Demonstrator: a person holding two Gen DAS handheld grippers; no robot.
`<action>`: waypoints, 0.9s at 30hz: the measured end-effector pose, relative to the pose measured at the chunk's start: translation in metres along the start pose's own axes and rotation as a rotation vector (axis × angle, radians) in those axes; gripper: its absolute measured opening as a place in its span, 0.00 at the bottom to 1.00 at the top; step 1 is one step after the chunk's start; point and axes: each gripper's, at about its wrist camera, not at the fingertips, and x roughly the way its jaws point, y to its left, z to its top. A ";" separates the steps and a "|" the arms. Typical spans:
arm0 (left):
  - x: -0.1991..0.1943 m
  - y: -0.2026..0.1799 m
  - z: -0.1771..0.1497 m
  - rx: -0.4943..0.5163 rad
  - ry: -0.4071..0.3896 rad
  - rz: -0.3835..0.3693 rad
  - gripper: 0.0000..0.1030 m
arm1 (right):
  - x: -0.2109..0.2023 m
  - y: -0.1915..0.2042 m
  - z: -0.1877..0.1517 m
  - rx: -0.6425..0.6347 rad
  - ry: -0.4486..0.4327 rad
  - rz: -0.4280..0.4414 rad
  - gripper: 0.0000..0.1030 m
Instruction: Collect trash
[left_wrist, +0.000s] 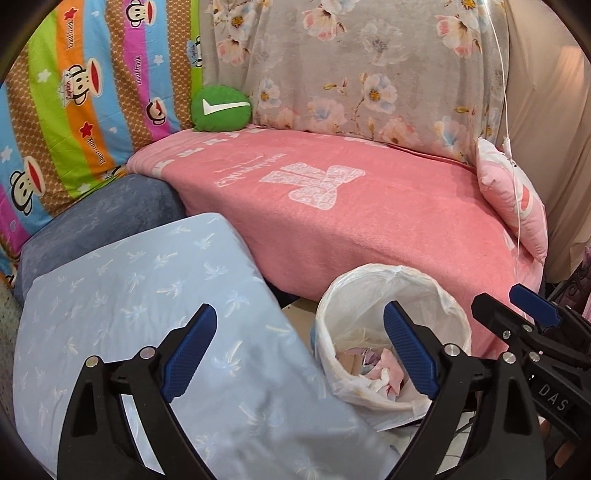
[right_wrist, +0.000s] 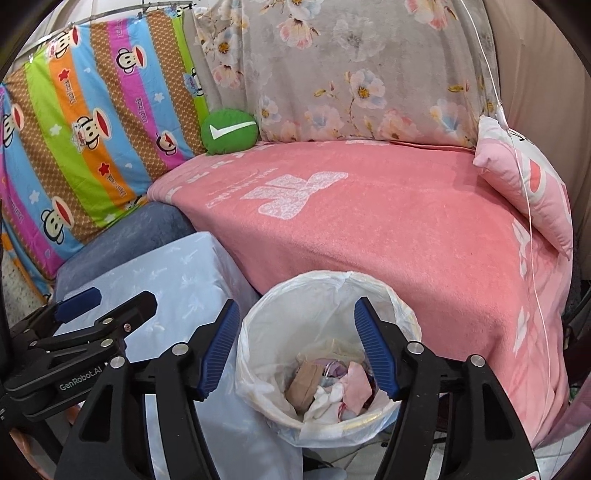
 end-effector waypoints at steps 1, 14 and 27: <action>0.000 0.001 -0.003 -0.002 0.003 0.006 0.86 | 0.001 0.001 -0.003 -0.004 0.008 -0.003 0.64; 0.003 0.006 -0.025 0.006 0.019 0.085 0.88 | 0.014 0.003 -0.024 -0.033 0.045 -0.016 0.82; 0.003 0.010 -0.037 0.011 0.038 0.117 0.88 | 0.020 0.005 -0.038 -0.039 0.067 -0.057 0.94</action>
